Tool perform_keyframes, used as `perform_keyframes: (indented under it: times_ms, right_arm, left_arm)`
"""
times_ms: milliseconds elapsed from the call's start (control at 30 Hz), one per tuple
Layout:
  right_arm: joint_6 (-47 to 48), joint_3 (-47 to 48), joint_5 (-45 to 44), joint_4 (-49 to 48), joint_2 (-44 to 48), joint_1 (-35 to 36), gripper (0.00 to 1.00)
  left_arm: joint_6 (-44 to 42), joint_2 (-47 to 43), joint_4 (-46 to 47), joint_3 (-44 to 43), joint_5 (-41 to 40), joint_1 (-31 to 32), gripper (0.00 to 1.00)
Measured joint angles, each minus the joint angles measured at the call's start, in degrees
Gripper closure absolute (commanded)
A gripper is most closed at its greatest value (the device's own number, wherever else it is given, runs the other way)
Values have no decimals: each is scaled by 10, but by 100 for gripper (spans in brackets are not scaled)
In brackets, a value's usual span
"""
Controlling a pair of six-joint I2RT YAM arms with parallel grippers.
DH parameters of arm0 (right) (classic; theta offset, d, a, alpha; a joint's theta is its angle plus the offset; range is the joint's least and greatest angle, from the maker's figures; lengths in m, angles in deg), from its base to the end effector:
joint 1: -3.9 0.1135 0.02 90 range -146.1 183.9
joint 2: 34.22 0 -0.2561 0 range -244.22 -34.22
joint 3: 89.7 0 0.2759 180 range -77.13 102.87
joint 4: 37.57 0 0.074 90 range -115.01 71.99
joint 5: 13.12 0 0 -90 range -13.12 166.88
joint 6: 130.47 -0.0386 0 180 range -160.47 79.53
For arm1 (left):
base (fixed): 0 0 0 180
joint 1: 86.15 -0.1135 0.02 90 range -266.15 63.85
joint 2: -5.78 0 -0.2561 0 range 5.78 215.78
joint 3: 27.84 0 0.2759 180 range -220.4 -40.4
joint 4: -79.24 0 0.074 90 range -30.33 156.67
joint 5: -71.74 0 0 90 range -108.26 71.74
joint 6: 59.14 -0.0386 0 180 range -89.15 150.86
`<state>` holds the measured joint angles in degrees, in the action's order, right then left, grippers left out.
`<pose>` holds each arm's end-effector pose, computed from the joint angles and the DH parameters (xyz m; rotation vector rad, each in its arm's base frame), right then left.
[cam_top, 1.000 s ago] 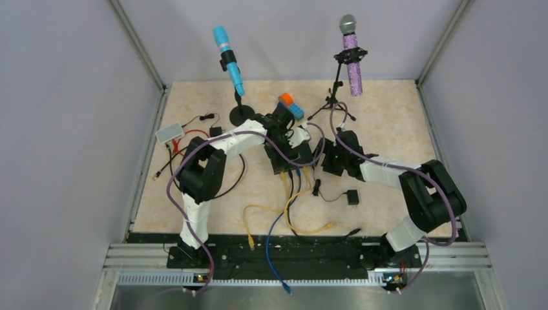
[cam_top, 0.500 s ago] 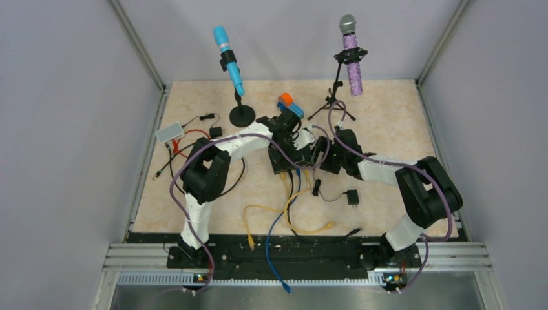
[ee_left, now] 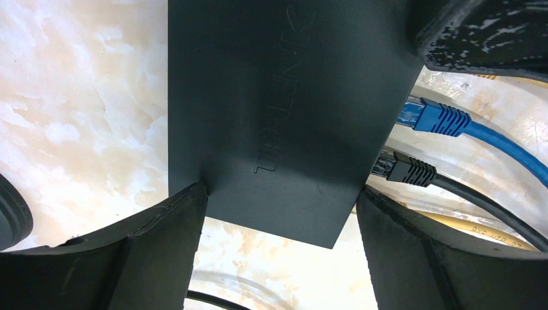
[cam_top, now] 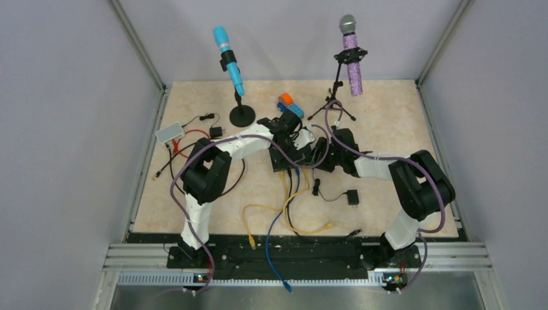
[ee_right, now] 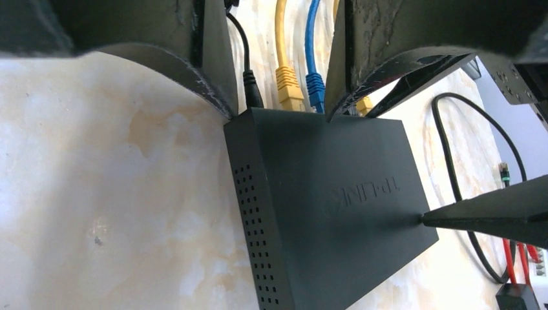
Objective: Pull the plug from the switch port
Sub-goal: Pull the connector from the switch port.
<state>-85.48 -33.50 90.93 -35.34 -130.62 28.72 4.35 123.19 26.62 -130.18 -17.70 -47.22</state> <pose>0.3061 0.1519 0.1147 0.2990 2.4401 0.8673 0.3475 -0.2812 0.1649 1.4912 2.3161 -0.0721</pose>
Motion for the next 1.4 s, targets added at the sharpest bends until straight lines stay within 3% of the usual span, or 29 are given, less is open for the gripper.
perform_keyframes:
  times_ms: [167,400,667,767,867,1400]
  right_arm:
    - [-2,4,5,-5,-14,-3,67]
    - [-2,-9,22,-26,-14,-16,73]
    - [1,-25,51,-54,-14,-31,64]
    - [3,-41,60,-79,-14,-36,67]
    - [5,-51,65,-97,-14,-37,77]
    - [14,-49,70,-90,-17,-39,77]
  left_arm:
    - [0,0,1,0,0,1,14]
    - [0,0,1,0,0,1,15]
    - [-1,0,1,0,3,1,17]
    - [-1,0,1,0,3,1,17]
    - [-2,0,0,0,4,1,18]
    - [-6,0,0,0,9,1,20]
